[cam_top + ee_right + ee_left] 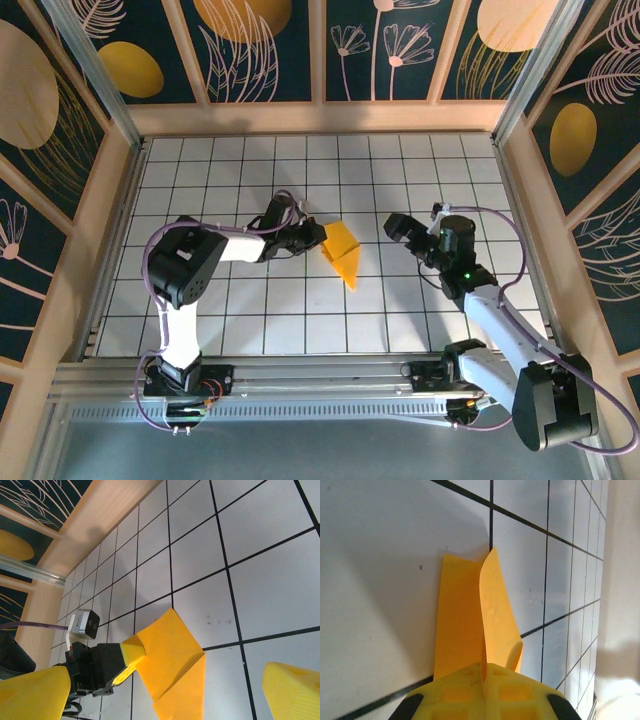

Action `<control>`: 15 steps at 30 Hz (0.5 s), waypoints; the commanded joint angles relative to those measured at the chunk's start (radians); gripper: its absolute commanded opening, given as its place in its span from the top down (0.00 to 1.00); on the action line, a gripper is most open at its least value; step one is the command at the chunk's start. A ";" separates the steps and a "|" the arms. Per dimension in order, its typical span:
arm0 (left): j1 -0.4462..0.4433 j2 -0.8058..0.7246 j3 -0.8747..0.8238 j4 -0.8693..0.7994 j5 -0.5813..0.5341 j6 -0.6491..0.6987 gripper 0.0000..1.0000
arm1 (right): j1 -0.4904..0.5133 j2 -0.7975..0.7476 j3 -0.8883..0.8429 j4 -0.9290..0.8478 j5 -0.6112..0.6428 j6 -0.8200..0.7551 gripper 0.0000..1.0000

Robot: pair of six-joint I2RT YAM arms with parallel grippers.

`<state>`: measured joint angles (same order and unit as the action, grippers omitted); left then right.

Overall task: Fold a paper plane with a square sheet of paper (fold left side to right side)
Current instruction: Pick up the paper from the center of the table.

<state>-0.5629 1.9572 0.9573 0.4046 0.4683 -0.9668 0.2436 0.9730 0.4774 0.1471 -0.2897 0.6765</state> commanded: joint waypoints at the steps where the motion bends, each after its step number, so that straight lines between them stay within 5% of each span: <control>1: 0.012 -0.097 -0.066 0.068 0.038 0.077 1.00 | -0.015 -0.005 0.004 0.064 -0.038 -0.001 0.02; 15: 0.116 -0.423 -0.234 0.082 0.321 0.425 1.00 | -0.028 0.158 0.077 0.051 -0.396 -0.272 0.01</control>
<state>-0.4492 1.5726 0.7464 0.4629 0.6807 -0.6582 0.2214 1.0882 0.5243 0.1917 -0.5369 0.5018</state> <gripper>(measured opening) 0.044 0.992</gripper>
